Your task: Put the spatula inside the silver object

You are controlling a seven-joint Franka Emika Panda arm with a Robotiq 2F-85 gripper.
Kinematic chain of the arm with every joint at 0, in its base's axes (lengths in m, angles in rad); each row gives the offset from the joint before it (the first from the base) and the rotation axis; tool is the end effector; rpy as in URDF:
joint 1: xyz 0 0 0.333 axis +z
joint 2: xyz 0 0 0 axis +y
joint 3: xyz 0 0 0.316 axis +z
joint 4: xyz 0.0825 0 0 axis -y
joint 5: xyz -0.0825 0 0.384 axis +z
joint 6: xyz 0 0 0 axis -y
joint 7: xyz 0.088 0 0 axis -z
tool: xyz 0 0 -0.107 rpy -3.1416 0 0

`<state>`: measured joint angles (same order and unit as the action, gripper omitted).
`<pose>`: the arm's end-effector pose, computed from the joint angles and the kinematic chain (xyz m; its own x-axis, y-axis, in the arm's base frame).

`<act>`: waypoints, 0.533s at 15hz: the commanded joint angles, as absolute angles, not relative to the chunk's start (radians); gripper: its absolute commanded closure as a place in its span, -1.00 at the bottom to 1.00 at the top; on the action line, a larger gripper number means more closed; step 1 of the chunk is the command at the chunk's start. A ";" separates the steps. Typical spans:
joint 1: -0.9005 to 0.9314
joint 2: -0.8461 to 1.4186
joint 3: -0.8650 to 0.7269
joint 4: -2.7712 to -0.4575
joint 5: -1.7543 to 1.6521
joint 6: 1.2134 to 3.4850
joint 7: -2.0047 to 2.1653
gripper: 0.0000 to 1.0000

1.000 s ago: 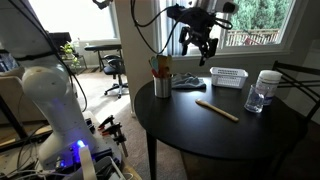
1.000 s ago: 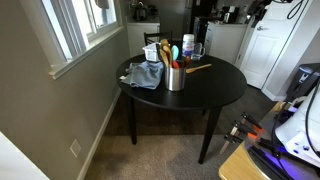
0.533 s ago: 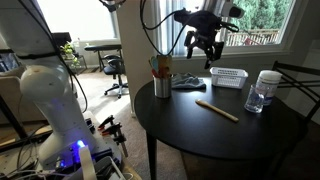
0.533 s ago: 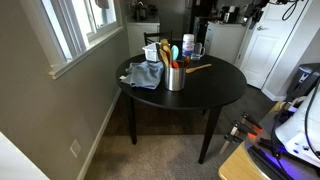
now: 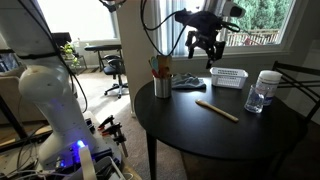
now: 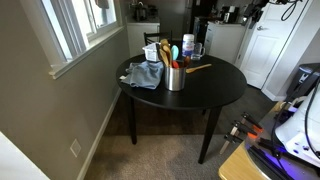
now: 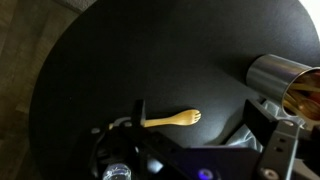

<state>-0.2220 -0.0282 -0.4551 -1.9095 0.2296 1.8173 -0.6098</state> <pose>0.4364 -0.3294 0.5007 0.9879 -0.1380 0.0706 -0.1185 -0.9661 -0.2295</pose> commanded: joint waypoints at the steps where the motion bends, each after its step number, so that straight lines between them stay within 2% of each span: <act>1: -0.282 0.065 -0.427 -1.859 0.282 1.946 -0.721 -1.00; 8: -0.389 0.279 -0.322 -1.739 0.366 2.190 -1.095 -1.00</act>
<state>-0.3253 0.1908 -0.3863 -1.8100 0.3050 2.1251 -0.9361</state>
